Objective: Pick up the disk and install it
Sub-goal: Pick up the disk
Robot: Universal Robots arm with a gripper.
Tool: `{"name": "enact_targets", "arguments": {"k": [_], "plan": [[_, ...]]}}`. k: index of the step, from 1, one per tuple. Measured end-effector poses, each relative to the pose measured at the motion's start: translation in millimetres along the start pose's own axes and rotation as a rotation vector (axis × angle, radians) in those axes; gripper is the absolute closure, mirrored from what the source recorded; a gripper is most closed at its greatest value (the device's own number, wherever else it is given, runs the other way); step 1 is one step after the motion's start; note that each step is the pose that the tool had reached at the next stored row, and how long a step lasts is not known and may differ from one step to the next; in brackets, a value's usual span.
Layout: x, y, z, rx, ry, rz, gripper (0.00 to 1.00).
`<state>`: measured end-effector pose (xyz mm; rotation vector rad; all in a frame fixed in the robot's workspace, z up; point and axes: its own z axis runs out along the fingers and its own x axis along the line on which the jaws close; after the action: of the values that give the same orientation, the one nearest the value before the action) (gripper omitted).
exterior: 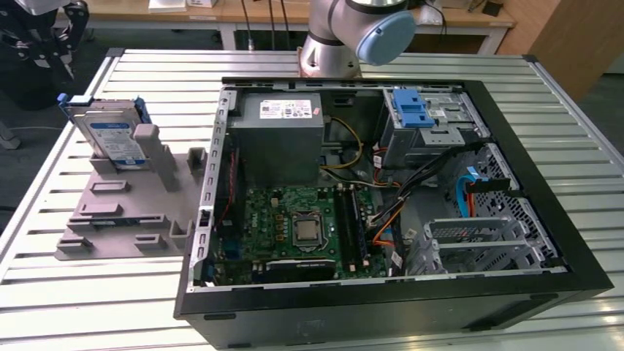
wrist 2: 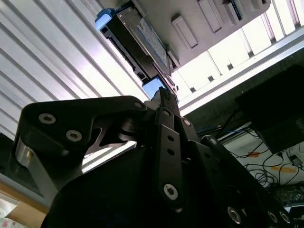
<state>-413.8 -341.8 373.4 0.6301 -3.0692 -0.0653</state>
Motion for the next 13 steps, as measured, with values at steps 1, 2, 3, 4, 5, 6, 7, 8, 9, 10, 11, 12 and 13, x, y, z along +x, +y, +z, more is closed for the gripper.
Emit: {"name": "enact_targets", "arguments": {"k": [1,2,3,4,5,6,7,8,9,10,11,12,13], "plan": [[0.0,0.0,0.0,0.0000,0.0002,-0.006,0.89],[0.0,0.0,0.0,0.0000,0.0005,-0.012,0.89],[0.0,0.0,0.0,0.0000,0.0007,-0.018,0.89],[0.0,0.0,0.0,0.0000,0.0010,-0.024,0.89],[0.0,0.0,0.0,0.0000,0.0012,-0.029,0.89],[0.0,0.0,0.0,0.0000,0.0014,-0.035,0.89],[0.0,0.0,0.0,0.0000,0.0018,-0.042,0.89],[0.0,0.0,0.0,0.0000,0.0020,-0.047,0.89],[0.0,0.0,0.0,0.0000,0.0022,-0.053,0.89],[0.0,0.0,0.0,-0.0001,0.0025,-0.059,0.89],[0.0,0.0,0.0,-0.0001,0.0027,-0.064,0.89],[0.0,0.0,0.0,0.0000,0.0030,-0.070,0.89],[0.0,0.0,0.0,-0.0001,0.0032,-0.076,0.89]]}}
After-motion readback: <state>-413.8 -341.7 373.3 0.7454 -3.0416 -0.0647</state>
